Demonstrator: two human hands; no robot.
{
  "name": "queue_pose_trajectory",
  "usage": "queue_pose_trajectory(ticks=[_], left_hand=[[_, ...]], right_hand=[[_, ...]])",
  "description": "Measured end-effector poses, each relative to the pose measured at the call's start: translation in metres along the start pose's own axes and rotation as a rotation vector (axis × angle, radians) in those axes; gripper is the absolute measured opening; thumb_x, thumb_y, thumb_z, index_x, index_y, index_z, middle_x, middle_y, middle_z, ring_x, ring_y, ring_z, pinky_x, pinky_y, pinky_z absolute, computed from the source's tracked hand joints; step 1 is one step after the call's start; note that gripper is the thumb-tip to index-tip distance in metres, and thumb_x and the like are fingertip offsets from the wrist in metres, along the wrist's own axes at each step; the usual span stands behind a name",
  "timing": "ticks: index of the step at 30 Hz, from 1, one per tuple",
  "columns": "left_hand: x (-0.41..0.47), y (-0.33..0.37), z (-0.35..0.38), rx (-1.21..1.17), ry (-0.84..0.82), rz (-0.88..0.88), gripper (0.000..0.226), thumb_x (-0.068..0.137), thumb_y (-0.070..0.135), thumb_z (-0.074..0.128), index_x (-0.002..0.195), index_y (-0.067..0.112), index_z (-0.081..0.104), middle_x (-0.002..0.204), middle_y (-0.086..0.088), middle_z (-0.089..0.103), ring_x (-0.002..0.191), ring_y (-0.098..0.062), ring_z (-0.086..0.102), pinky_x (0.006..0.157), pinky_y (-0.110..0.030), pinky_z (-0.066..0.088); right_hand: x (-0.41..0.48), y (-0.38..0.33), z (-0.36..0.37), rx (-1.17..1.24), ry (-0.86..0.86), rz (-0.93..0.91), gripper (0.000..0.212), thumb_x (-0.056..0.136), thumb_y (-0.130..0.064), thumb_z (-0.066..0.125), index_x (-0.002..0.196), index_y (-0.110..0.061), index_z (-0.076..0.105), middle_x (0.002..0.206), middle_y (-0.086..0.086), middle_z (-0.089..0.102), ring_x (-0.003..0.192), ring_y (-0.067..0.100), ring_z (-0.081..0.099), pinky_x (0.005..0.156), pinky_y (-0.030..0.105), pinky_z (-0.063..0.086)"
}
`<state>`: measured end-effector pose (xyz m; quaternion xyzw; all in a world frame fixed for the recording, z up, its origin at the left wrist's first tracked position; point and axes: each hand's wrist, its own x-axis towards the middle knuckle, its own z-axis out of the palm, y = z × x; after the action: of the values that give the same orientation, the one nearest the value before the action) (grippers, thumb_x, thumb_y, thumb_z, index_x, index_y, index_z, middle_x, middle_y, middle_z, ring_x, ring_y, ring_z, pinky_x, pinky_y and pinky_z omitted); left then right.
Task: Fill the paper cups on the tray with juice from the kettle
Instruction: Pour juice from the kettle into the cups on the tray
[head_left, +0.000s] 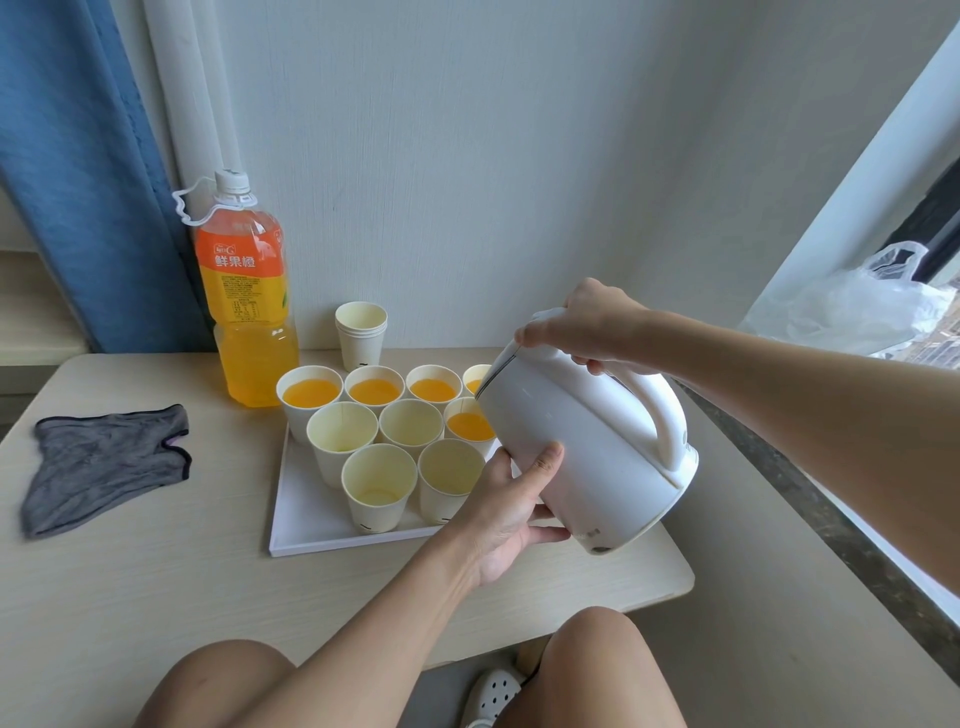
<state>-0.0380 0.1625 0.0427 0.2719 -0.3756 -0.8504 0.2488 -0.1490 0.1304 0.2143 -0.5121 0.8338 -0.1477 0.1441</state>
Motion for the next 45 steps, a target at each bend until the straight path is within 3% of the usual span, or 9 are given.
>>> queue_pose_trajectory(ticks=[9,14,20,30,45], left_hand=[[-0.001,0.001,-0.001,0.018,-0.004,0.014,0.066,0.078,0.046,0.073,0.135,0.022,0.050,0.136,-0.008,0.063,0.119,-0.040,0.065,0.091,-0.057,0.058],[0.000,0.000,-0.002,0.059,0.013,0.049,0.057,0.085,0.044,0.073,0.135,0.026,0.050,0.134,-0.005,0.066,0.119,-0.038,0.067,0.101,-0.064,0.052],[-0.003,0.004,-0.002,0.169,0.035,0.135,0.063,0.078,0.051,0.072,0.134,0.028,0.051,0.130,-0.005,0.070,0.113,-0.034,0.072,0.095,-0.054,0.057],[-0.008,0.011,-0.012,0.211,0.094,0.191,0.067,0.080,0.057,0.080,0.134,0.027,0.052,0.120,-0.003,0.075,0.106,-0.027,0.075,0.094,-0.056,0.059],[-0.031,0.020,-0.024,0.129,0.150,0.240,0.063,0.082,0.049,0.072,0.135,0.021,0.051,0.128,-0.002,0.070,0.107,-0.024,0.075,0.091,-0.052,0.062]], right_hand=[[-0.001,-0.003,0.000,0.001,0.005,-0.002,0.039,0.076,-0.043,0.071,0.068,-0.009,0.052,0.056,0.007,0.053,0.045,0.022,0.046,0.049,0.023,0.038],[-0.006,-0.001,-0.003,0.002,0.031,0.008,0.042,0.077,-0.046,0.070,0.069,-0.009,0.051,0.056,0.007,0.054,0.045,0.022,0.047,0.049,0.024,0.038],[-0.013,0.005,-0.009,0.049,0.078,-0.015,0.041,0.077,-0.047,0.070,0.074,-0.008,0.057,0.056,0.005,0.054,0.045,0.021,0.050,0.048,0.023,0.039],[-0.017,-0.008,-0.009,0.060,0.085,-0.078,0.040,0.074,-0.048,0.069,0.070,-0.011,0.054,0.056,0.005,0.052,0.043,0.021,0.049,0.050,0.025,0.039],[-0.019,-0.052,0.001,-0.027,0.022,-0.177,0.041,0.075,-0.048,0.070,0.066,-0.014,0.048,0.060,0.006,0.054,0.047,0.022,0.051,0.054,0.025,0.040]])
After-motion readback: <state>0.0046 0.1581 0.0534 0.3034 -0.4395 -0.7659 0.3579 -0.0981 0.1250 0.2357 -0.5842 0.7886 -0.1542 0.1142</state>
